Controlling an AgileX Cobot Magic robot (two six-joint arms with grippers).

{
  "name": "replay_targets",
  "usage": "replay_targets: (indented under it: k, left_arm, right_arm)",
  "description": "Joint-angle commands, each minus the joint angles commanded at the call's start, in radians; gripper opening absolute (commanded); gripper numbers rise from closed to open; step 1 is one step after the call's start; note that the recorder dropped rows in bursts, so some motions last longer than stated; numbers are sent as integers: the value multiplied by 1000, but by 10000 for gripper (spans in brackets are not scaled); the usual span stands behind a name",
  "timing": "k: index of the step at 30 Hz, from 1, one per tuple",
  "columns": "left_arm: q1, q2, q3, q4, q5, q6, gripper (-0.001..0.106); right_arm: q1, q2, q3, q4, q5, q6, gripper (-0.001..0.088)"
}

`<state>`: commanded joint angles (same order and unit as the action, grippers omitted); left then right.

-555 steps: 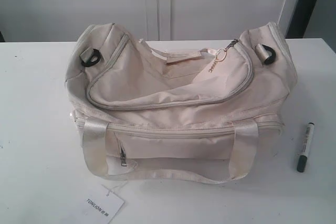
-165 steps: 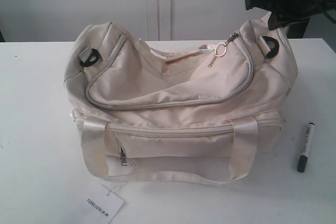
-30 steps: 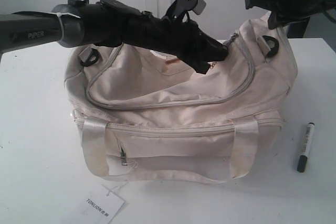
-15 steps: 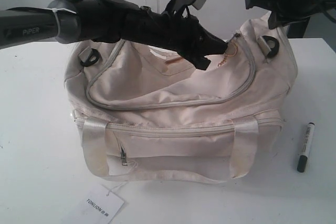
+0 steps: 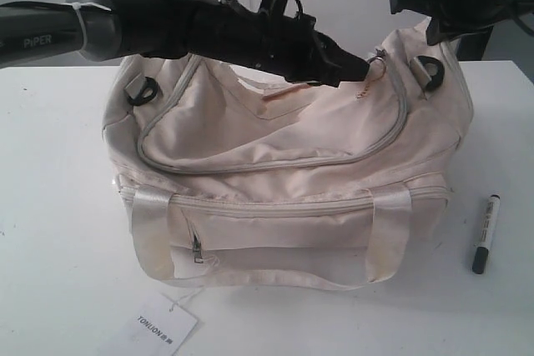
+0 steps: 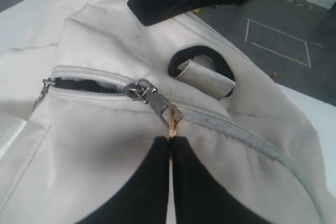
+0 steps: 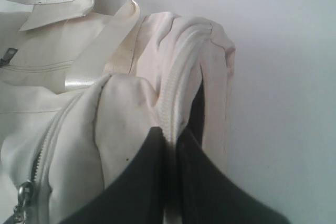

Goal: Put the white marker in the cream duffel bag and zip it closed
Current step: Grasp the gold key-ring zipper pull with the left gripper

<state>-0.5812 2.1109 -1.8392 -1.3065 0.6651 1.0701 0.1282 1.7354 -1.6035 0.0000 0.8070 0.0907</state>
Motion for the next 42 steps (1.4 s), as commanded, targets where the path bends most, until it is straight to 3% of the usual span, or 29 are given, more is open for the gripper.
replay_targets:
  k: [18, 42]
  left_arm:
    - [0, 0, 0, 0, 155, -215, 64]
    - [0, 0, 0, 0, 424, -292, 64]
  right_arm:
    - [0, 0, 0, 8, 0, 4, 0]
    - [0, 0, 0, 8, -1, 4, 0]
